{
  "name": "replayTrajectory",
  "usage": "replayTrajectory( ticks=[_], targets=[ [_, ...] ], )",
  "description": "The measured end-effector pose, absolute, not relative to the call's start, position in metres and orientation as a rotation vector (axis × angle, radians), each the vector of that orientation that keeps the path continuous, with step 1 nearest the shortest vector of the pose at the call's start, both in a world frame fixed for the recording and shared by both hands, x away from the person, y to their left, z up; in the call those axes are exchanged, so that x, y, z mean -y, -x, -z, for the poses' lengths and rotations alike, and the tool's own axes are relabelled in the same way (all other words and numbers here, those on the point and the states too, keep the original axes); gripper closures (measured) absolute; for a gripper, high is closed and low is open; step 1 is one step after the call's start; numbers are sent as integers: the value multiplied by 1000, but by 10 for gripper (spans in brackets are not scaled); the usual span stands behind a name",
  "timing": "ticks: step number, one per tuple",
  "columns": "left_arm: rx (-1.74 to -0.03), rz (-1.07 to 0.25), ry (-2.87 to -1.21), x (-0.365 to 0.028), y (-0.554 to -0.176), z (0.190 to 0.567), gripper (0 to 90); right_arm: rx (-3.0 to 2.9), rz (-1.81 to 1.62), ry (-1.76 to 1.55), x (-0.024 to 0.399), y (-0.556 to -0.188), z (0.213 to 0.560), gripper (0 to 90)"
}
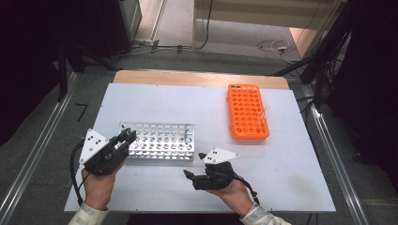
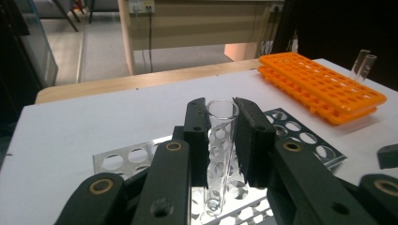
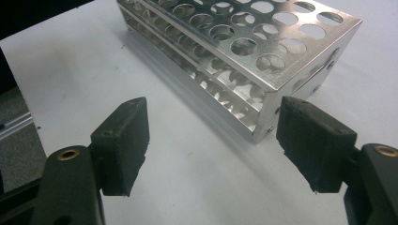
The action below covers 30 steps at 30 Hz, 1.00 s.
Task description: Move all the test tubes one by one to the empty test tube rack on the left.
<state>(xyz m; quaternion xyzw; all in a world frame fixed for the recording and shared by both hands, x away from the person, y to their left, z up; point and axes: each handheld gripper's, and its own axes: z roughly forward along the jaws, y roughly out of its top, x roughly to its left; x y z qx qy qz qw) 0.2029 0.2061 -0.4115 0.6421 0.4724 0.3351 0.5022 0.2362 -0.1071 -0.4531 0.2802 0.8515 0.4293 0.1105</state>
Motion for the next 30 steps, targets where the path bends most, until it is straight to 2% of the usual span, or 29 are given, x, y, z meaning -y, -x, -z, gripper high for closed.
replayTrajectory(
  ticks=[19,30],
  targets=[
    [-1169,-903,-1612,-202,-209,431,751,-2500,-1260,-824,108,-236,453,245],
    [-1190,-894,-1663,-199,-209,443,744,-2503,-1256,-819,108,-235,454,245]
  ],
)
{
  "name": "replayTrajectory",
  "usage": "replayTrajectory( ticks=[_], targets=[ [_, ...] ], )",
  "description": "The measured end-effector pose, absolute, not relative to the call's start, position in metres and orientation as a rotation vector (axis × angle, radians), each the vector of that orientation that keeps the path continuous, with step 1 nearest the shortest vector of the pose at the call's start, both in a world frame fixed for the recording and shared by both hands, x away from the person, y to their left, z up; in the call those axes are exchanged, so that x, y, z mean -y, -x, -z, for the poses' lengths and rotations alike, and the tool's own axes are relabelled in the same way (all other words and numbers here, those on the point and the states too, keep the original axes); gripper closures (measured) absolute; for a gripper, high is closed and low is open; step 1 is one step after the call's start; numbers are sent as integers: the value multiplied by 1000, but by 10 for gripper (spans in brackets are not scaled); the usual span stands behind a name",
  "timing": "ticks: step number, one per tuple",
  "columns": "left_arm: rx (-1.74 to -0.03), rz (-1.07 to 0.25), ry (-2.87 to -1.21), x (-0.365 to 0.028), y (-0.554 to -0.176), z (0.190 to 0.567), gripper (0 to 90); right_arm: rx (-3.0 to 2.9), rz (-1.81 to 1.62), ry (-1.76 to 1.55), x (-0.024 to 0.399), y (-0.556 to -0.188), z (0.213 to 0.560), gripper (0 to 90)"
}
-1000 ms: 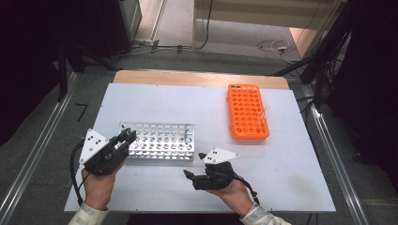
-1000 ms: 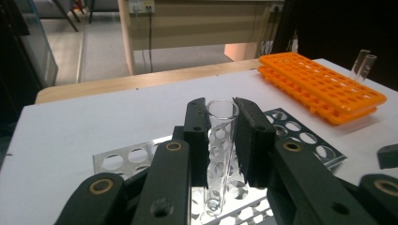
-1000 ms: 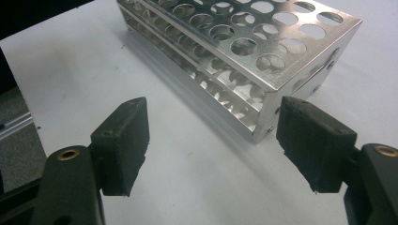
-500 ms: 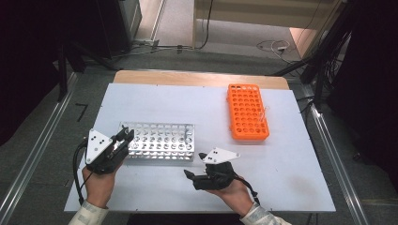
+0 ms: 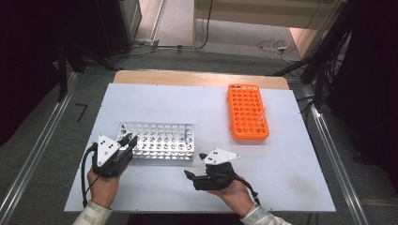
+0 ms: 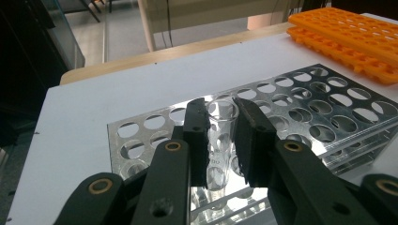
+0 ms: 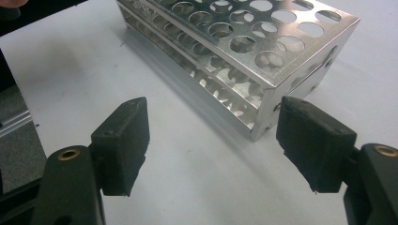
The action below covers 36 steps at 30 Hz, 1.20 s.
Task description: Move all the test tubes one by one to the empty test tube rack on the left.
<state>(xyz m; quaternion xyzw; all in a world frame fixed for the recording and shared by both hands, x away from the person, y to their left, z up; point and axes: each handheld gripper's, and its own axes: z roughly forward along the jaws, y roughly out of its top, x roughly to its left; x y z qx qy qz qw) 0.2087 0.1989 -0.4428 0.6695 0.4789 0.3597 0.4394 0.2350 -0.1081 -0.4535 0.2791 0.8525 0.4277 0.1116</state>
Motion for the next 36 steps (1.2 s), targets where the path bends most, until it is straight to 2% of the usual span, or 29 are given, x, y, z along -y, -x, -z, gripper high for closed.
replayTrajectory(
  ticks=[11,15,22,25,36],
  targets=[
    [-1191,-893,-1652,-199,-208,442,685,-2495,-1253,-829,111,-237,453,245],
    [-1179,-877,-1629,-198,-205,439,621,-2468,-1252,-849,118,-240,450,246],
    [-1180,-813,-1587,-191,-199,436,393,-2341,-1242,-964,151,-258,441,261],
    [-1183,-797,-1573,-188,-197,435,326,-2265,-1209,-1022,170,-269,439,268],
    [-1152,-738,-1589,-175,-193,436,253,-2036,-1084,-1218,226,-304,438,309]
  ],
)
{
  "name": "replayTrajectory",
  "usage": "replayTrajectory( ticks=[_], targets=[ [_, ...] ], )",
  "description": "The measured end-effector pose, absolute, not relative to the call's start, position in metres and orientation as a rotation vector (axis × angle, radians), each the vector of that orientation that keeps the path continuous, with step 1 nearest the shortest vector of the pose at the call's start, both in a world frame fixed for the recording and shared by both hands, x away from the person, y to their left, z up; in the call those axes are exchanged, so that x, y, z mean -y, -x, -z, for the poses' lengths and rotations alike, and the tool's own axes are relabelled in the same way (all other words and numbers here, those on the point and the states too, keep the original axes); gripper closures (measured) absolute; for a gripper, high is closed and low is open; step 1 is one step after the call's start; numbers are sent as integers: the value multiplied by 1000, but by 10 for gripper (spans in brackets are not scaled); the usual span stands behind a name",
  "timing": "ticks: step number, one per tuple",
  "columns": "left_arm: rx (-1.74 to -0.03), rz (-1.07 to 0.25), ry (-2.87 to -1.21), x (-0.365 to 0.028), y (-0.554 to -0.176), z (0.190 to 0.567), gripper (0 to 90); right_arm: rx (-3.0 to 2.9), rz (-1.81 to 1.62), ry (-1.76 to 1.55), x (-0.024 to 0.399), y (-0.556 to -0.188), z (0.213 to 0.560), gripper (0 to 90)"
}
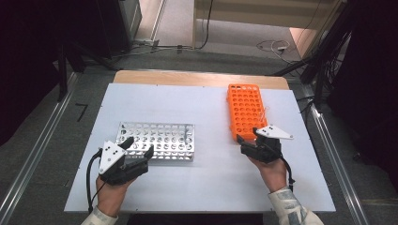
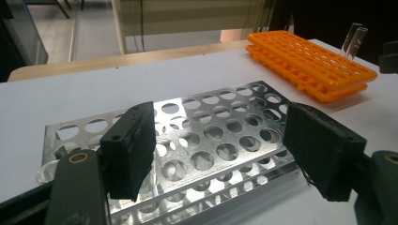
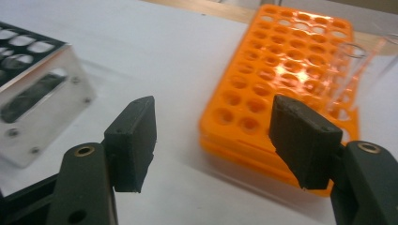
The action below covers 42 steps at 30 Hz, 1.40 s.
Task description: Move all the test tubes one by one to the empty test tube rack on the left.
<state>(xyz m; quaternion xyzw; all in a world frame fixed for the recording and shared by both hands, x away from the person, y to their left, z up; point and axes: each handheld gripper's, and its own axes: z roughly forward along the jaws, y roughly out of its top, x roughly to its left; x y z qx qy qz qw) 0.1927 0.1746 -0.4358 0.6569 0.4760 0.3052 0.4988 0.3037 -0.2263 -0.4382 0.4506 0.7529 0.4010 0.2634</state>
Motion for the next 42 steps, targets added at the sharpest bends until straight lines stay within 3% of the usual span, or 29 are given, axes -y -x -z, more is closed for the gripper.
replayTrajectory(
  ticks=[9,27,42],
  targets=[
    [-1147,-727,-1597,-172,-192,437,252,-1947,-1009,-1299,247,-327,446,352],
    [-1150,-721,-1612,-170,-194,440,254,-1897,-998,-1331,261,-359,462,641],
    [-1151,-716,-1623,-169,-195,442,256,-1917,-989,-1333,259,-370,469,715]
  ],
)
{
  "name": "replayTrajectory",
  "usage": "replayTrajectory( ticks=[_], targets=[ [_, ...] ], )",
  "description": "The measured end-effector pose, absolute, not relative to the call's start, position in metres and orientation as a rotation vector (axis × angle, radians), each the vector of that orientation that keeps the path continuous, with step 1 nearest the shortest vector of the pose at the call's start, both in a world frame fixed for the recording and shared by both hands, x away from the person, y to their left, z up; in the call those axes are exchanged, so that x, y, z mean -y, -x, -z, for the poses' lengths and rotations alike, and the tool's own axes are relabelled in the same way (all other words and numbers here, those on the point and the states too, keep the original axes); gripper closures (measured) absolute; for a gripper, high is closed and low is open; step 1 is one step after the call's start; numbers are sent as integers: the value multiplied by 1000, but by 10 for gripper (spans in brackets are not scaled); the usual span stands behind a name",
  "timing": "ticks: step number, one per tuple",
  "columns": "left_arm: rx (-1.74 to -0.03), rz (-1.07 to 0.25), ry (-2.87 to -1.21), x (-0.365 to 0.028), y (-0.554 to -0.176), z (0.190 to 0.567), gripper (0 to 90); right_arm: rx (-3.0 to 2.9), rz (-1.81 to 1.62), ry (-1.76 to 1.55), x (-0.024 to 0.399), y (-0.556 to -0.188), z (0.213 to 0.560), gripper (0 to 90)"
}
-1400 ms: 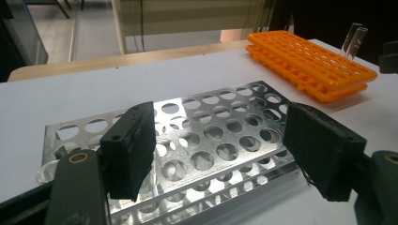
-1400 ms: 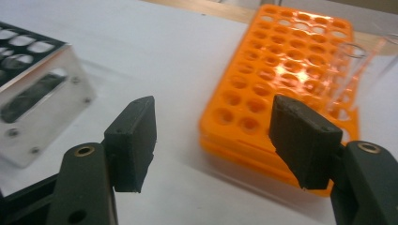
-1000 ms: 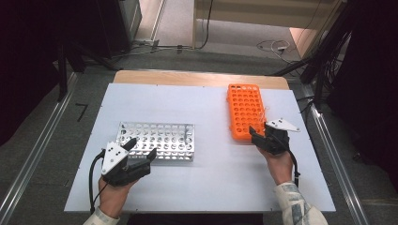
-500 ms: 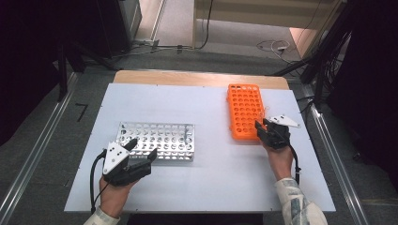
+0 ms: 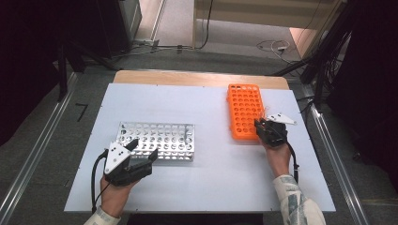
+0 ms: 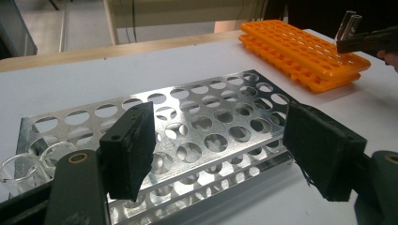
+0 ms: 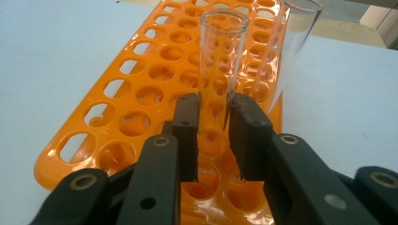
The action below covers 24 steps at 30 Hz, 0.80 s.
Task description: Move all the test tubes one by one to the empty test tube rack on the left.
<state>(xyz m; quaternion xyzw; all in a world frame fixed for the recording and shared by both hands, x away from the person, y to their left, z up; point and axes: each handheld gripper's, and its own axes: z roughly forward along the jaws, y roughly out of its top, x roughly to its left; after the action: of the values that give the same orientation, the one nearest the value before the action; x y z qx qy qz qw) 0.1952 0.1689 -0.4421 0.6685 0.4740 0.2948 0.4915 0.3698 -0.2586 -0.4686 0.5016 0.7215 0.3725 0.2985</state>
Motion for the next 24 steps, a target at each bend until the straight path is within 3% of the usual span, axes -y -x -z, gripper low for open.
replayTrajectory(
  ticks=[17,24],
  targets=[
    [-1153,-709,-1627,-168,-195,442,253,-1853,-1082,-1291,260,-356,438,734],
    [-1156,-696,-1638,-166,-196,443,212,-1900,-1125,-1238,256,-338,424,735]
  ],
)
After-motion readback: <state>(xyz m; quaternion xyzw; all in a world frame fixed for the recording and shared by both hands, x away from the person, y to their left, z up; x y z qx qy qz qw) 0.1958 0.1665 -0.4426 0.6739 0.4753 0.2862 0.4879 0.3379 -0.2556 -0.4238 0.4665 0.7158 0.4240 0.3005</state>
